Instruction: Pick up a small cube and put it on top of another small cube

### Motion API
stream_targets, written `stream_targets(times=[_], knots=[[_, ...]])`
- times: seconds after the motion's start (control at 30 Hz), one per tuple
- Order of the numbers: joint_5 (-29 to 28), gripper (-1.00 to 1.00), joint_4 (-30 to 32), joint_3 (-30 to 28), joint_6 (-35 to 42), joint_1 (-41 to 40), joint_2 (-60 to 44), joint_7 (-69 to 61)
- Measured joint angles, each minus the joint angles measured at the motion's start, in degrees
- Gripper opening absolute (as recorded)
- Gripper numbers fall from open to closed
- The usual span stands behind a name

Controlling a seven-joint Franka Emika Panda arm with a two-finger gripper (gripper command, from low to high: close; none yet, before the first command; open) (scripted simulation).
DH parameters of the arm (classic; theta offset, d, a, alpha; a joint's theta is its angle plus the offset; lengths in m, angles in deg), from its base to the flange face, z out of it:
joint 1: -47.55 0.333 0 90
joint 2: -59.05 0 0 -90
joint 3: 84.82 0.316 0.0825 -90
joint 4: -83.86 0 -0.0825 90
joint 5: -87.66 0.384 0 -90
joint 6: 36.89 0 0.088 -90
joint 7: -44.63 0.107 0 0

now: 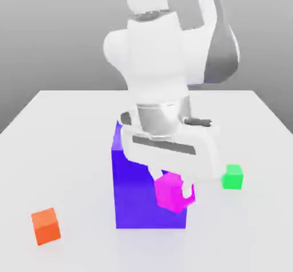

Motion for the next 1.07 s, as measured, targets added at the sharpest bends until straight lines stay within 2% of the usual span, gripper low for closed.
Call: stream_targets(times=[0.2,0.47,0.83,1.07], knots=[[4.25,-1.00,5.83,10.45,1.85,10.86,6.16,7.03],[4.48,-1.00,17.87,22.48,3.51,16.95,11.64,22.69],[-11.19,-1.00,19.60,30.64,-4.78,4.77,1.67,34.64],[-23.41,-1.00,19.51,32.92,-9.53,-1.21,-4.57,42.93]])
